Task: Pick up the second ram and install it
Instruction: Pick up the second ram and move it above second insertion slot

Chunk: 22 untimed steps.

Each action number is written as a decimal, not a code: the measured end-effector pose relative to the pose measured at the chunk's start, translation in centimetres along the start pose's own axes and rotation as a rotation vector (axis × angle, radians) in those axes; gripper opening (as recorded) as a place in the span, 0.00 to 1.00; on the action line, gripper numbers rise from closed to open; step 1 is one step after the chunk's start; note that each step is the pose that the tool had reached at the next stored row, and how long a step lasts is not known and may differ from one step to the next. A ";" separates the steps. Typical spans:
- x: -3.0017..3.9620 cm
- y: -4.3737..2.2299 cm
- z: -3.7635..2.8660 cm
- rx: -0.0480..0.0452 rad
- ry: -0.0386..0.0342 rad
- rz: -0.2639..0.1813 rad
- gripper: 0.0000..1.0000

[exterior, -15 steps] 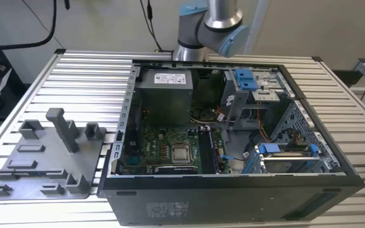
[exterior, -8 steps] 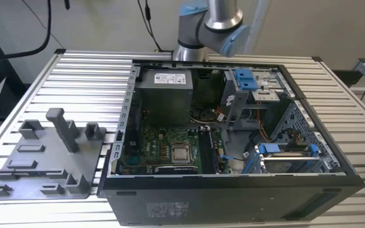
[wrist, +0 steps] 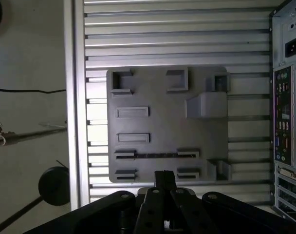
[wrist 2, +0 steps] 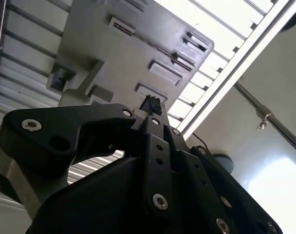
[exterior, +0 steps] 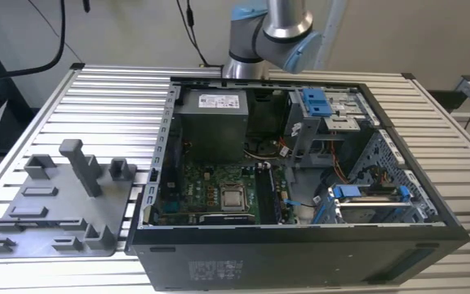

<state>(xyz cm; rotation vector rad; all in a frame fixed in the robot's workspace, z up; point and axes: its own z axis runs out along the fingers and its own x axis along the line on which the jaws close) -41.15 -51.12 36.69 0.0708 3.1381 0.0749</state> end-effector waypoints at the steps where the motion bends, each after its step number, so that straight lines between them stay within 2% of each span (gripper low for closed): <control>1: 0.00 0.00 0.00 0.0000 0.0000 -0.001 0.11; 13: 0.00 0.00 0.00 0.0000 0.0004 -0.008 0.11; 16: 0.00 0.00 0.01 -0.0001 0.0015 -0.033 0.11; 22: 0.02 0.00 0.00 0.0005 0.0055 -0.114 0.11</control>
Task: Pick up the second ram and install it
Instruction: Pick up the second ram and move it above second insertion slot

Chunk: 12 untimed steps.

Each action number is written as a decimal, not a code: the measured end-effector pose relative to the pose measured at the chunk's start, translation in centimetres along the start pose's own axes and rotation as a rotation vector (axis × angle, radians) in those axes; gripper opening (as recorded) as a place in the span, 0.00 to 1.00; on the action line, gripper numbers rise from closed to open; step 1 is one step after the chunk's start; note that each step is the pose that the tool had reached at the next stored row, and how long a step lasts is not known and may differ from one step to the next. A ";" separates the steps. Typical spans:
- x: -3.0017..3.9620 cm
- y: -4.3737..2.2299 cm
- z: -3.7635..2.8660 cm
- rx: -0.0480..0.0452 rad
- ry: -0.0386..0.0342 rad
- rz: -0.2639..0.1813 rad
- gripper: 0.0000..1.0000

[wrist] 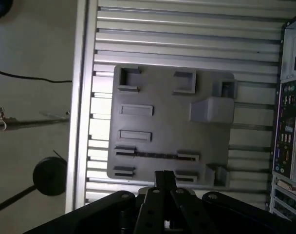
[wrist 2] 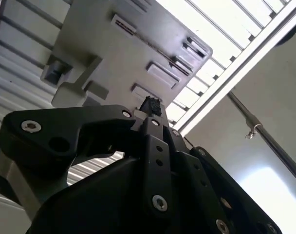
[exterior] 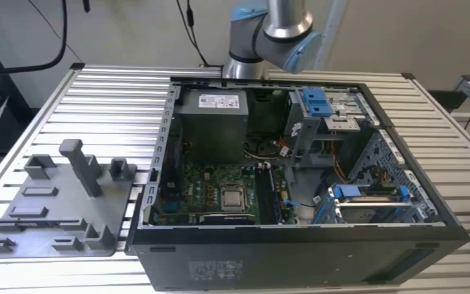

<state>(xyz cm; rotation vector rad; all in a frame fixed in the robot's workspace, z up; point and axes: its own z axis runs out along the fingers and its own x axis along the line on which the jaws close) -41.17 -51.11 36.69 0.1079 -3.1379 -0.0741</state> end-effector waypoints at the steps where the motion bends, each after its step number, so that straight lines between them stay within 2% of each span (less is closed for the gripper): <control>1: 0.01 0.00 0.00 0.0000 0.0008 -0.017 0.11; 12: 0.05 0.00 0.01 0.0010 0.0099 -0.208 0.11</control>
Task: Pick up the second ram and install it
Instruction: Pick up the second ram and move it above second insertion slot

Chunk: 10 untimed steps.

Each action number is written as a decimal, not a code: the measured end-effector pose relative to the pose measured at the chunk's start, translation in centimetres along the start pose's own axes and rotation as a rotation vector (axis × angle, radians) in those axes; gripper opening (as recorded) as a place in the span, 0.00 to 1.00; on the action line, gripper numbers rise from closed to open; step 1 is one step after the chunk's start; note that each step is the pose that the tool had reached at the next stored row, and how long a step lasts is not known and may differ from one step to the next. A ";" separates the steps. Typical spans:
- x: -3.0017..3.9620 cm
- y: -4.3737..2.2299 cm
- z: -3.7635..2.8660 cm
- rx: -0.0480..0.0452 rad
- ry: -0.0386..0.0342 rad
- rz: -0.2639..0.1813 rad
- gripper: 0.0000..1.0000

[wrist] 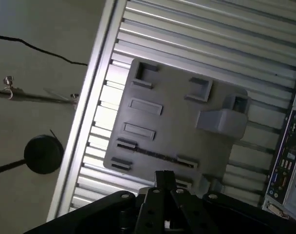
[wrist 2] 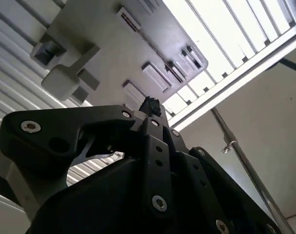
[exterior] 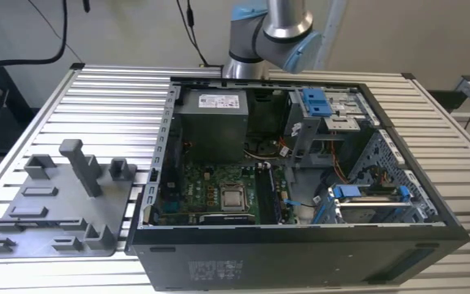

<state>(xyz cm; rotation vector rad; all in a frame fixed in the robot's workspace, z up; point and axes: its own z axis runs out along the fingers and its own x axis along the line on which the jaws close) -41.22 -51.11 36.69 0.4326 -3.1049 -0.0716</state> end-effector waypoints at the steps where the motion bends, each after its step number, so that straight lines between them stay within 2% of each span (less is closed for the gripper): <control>1: 0.01 0.01 0.00 0.0006 0.0009 -0.016 0.11; 10: 0.03 0.01 -0.01 0.0039 0.0094 -0.180 0.11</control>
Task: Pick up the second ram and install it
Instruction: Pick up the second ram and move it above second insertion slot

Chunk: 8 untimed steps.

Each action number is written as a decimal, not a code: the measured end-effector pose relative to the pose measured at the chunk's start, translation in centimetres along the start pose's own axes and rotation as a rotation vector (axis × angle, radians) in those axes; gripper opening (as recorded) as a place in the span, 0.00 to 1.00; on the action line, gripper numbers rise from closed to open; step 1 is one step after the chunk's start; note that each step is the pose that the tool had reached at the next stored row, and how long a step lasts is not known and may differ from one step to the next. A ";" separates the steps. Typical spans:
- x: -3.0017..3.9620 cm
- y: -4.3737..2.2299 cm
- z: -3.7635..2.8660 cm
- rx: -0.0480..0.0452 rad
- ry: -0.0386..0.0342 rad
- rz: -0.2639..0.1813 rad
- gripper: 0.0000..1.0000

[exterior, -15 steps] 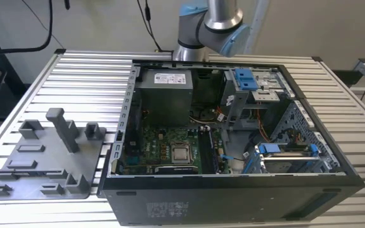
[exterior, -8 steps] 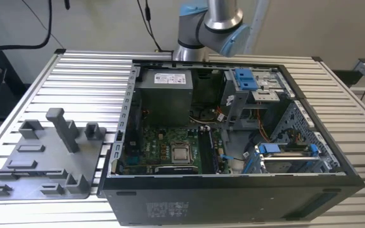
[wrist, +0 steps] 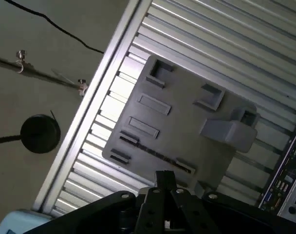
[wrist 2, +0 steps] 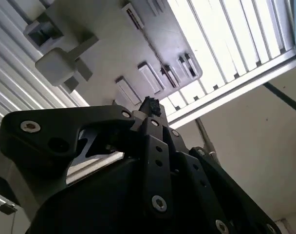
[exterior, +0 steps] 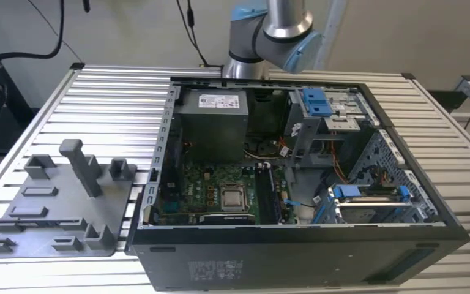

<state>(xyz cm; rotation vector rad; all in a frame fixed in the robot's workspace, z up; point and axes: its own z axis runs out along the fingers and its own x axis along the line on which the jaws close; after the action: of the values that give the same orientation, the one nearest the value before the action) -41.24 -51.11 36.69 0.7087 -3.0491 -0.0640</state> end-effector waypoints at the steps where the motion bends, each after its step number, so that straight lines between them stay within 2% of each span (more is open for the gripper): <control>1: 0.00 0.00 0.01 0.0003 0.0007 -0.019 0.11; 8: 0.01 0.01 0.01 0.0051 0.0085 -0.145 0.11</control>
<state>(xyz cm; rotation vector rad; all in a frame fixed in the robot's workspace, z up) -41.26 -51.11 36.69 0.9274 -2.9857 -0.0541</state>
